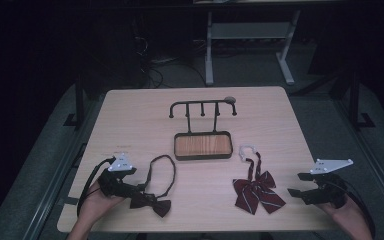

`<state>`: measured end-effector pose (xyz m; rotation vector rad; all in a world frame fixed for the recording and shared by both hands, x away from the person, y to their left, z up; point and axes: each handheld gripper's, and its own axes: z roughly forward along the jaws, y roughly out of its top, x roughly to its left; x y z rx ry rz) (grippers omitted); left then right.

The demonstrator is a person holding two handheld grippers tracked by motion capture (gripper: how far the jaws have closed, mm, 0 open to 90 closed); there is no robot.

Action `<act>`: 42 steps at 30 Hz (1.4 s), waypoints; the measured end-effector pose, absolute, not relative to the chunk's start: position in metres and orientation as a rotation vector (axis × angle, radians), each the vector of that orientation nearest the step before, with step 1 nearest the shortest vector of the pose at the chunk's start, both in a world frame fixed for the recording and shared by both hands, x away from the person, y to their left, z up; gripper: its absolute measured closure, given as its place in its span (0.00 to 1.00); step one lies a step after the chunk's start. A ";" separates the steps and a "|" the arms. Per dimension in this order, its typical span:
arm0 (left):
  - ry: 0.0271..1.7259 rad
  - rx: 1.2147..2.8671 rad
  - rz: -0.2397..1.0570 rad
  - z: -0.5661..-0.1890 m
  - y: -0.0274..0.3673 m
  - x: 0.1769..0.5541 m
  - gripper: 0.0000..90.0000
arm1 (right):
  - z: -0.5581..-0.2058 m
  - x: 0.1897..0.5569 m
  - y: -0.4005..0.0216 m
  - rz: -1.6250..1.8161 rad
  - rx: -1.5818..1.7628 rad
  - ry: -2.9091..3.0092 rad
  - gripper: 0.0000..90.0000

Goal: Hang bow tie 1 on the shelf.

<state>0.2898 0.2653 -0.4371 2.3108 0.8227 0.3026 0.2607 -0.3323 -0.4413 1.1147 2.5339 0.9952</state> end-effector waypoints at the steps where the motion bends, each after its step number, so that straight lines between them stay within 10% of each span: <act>1: 0.821 2.310 0.301 -0.437 0.265 0.290 0.31 | -0.441 0.261 -0.332 0.995 1.115 2.534 0.31; 42: 0.795 2.319 0.288 -0.435 0.263 0.288 0.31 | -0.404 0.278 -0.275 1.002 1.035 2.633 0.37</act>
